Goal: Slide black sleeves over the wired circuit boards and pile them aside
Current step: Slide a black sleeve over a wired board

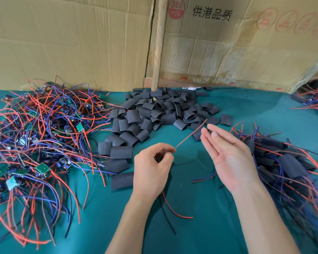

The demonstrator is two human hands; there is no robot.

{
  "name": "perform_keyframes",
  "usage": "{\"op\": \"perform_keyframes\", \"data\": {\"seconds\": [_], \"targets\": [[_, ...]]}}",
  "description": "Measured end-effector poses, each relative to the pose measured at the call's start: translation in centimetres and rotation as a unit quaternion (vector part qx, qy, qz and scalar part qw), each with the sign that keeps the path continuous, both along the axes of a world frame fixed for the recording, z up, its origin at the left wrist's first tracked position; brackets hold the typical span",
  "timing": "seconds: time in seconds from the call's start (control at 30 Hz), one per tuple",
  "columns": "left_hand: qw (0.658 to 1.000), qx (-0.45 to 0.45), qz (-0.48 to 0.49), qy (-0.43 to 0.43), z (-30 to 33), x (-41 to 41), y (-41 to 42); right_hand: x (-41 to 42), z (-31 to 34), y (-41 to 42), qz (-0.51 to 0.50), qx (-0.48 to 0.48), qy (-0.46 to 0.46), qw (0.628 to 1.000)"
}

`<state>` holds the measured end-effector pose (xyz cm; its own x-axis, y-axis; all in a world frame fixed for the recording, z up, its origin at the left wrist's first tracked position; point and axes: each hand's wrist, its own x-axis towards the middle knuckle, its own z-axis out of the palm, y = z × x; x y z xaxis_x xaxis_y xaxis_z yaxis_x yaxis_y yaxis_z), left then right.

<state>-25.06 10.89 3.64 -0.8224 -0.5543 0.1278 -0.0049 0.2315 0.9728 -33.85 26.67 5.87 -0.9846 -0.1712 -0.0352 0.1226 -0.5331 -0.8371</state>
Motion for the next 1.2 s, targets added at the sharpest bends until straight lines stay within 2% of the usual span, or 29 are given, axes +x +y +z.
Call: {"op": "perform_keyframes", "data": {"seconds": [0.4,0.53,0.57,0.7,0.8,0.9,1.0,1.13,1.2], "targets": [[1.000,-0.011,-0.027,0.004,-0.1,0.0,-0.2,-0.2,0.2,0.4,0.001,0.023,0.022,0.999],[1.000,-0.016,-0.023,-0.001,-0.2,0.0,-0.2,0.0,-1.0,-0.5,-0.025,0.207,0.059,0.976],[1.000,-0.019,-0.022,-0.002,-0.3,0.0,-0.2,0.0,-1.2,-0.6,-0.030,0.214,0.059,0.975],[1.000,-0.009,-0.019,-0.001,-0.3,-0.1,-0.2,-0.1,-0.9,-0.6,-0.053,0.122,0.012,0.991],[1.000,-0.009,-0.015,-0.006,-0.4,-0.1,-0.2,0.1,-0.6,-0.7,-0.028,0.082,-0.013,0.996],[1.000,-0.010,-0.010,-0.006,-0.4,-0.2,-0.1,0.9,-0.4,-1.3,0.037,0.114,0.000,0.993],[1.000,-0.026,-0.007,0.000,-0.2,-0.1,-0.1,2.1,-0.4,-2.7,0.059,0.233,0.087,0.967],[0.997,-0.072,0.003,-0.004,-0.3,0.0,-0.2,3.2,-1.0,-4.2,0.006,0.411,0.248,0.877],[0.997,-0.072,0.009,0.001,-0.1,0.0,-0.2,3.6,-0.9,-4.2,-0.009,0.453,0.294,0.842]]}}
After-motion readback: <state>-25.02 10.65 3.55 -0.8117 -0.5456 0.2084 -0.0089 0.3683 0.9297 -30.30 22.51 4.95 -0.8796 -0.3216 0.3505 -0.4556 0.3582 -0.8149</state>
